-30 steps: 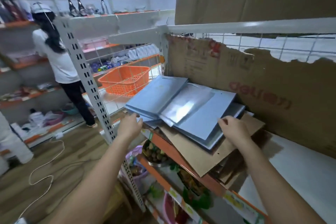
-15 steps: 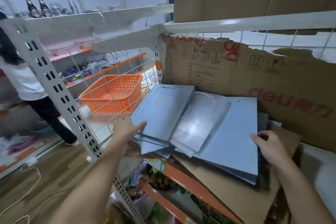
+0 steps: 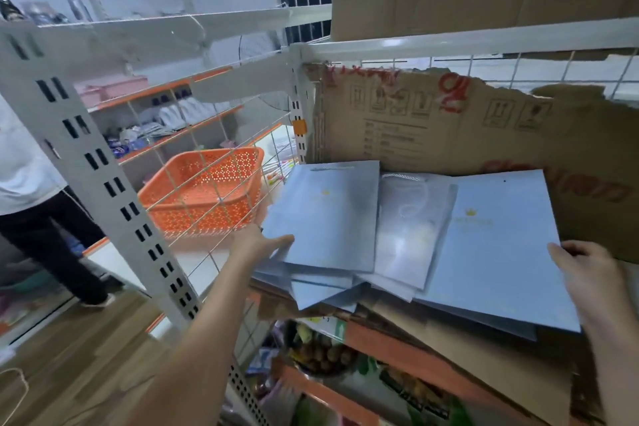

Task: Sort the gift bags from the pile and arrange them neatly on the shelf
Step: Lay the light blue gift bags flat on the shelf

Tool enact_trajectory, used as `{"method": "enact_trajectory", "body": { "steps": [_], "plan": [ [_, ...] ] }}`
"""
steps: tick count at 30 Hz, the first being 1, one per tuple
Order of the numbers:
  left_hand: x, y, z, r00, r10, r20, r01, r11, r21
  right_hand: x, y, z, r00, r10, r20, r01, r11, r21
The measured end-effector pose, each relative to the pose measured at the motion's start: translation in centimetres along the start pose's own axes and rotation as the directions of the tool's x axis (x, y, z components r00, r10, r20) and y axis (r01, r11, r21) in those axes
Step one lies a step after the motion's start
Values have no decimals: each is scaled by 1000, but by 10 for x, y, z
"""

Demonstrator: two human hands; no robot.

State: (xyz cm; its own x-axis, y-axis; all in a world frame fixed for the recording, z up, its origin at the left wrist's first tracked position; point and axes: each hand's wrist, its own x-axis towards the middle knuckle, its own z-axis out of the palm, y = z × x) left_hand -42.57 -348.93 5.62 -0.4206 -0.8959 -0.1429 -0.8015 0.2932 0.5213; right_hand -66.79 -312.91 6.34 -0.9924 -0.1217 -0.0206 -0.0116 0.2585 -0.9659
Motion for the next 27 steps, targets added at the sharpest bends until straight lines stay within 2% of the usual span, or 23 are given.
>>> {"method": "enact_trajectory", "body": {
  "steps": [2,3,5,7,10,12,14,19,21,23,25,27],
  "plan": [
    [-9,5,-9,998,47,31,-41,987,-153,-2,-4,-5,1000,9,-4,-9,1000,3],
    [-14,7,-12,996,73,49,-56,957,-284,-2,-5,-9,1000,5,-9,-5,1000,-5],
    [-24,9,-17,985,143,93,-65,819,-570,-1,-7,-18,999,1,-45,-1,1000,4],
    [-35,11,-20,967,238,95,-85,647,-758,-3,-9,-29,998,-5,-65,5,1000,7],
    [-46,7,-20,917,389,89,-102,445,-890,-8,-5,-49,995,-21,-98,26,999,44],
    [-52,4,-13,898,433,76,-100,369,-924,13,29,-81,994,-13,-112,12,1000,-15],
    [-60,10,-1,898,434,77,-86,345,-935,17,48,-115,993,22,-112,-22,1000,-6],
    [-94,51,44,903,399,161,31,314,-949,-50,0,-164,965,54,-257,-43,998,47],
    [-114,71,64,868,444,221,66,338,-939,-49,29,-201,964,80,-253,-65,996,68],
    [-139,93,86,824,504,258,68,364,-929,-52,65,-250,963,49,-266,-18,993,116],
    [-165,117,110,787,544,290,69,390,-918,-51,100,-299,944,67,-322,-7,983,183],
    [-194,143,133,746,573,340,105,403,-909,-61,115,-338,915,39,-401,30,986,165]
  ]
}}
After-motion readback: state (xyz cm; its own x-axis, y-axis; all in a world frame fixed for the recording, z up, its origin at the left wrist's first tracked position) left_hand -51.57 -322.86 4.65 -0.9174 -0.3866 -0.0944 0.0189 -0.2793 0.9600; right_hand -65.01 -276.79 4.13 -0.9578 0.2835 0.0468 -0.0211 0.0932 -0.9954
